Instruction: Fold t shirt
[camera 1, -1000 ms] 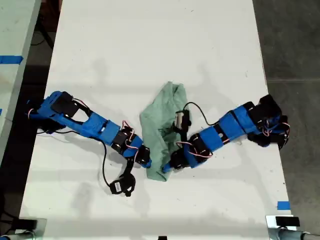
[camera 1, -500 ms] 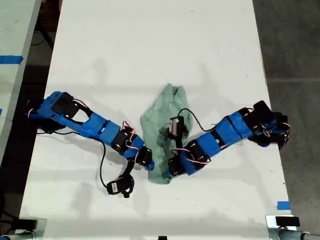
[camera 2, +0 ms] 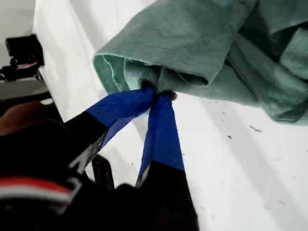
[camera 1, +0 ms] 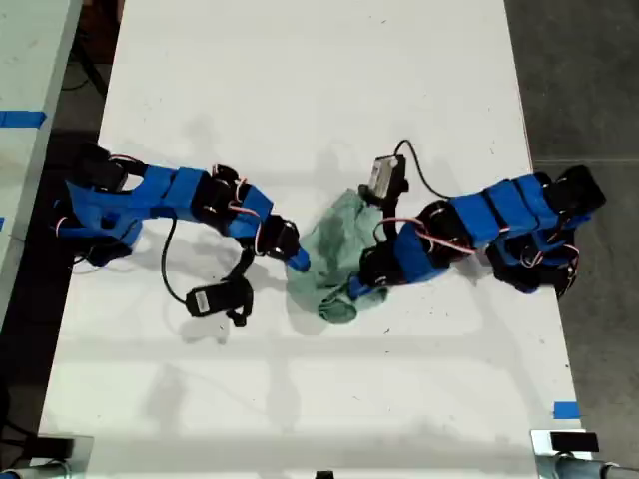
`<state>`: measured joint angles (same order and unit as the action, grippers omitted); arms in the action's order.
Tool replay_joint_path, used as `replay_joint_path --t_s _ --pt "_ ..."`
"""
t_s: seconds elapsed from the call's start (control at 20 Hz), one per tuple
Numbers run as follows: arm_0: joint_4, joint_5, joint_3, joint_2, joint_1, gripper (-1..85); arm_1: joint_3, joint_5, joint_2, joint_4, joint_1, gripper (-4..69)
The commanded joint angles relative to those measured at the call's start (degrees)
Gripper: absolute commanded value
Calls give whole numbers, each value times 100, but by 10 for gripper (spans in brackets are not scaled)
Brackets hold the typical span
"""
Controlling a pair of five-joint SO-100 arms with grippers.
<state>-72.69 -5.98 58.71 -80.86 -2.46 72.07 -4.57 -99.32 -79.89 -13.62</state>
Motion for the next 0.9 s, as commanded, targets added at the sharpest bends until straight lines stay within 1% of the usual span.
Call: replay_joint_path --t_s 0.0,0.05,0.15,0.2,0.25,0.3,0.35,0.4,0.5,0.55,0.6,0.65,0.7,0.85 --pt "-88 -747 -105 -554 932 -2 800 501 -1600 -229 1002 33" --pt "-202 -940 -79 -492 1318 -2 1248 765 -2127 -211 1441 96" --pt "-299 -1248 -53 -308 2039 -2 1995 1257 -3129 -229 2355 121" --pt "-308 -1345 -70 -246 2329 13 2312 1494 -3586 -352 2865 209" --pt "-308 -1406 -70 -237 2531 115 2575 1679 -3902 -589 3340 290" --pt "-316 -1477 -70 -272 2663 164 2760 1775 -4166 -861 3727 291" --pt "-369 -1512 -70 -369 2751 176 2927 1934 -4412 -932 3938 292" --pt "-457 -1521 -35 -510 2812 178 2997 1951 -4597 -1002 3973 292" --pt "-554 -1521 167 -914 2848 147 3023 1731 -4896 -1028 3612 289" --pt "-659 -1512 272 -1160 2856 95 3103 1529 -5071 -984 3357 184" --pt "-686 -1485 527 -1512 2892 10 3296 1345 -5326 -905 3138 69" --pt "-615 -1380 976 -2021 2988 -2 3647 1213 -5651 -800 2944 12" --pt "-264 -1354 1740 -2769 3103 -2 4148 1257 -6091 -633 2909 12" --pt "1749 -1380 5520 -5889 3533 -2 6012 1696 -7664 -26 2988 16"
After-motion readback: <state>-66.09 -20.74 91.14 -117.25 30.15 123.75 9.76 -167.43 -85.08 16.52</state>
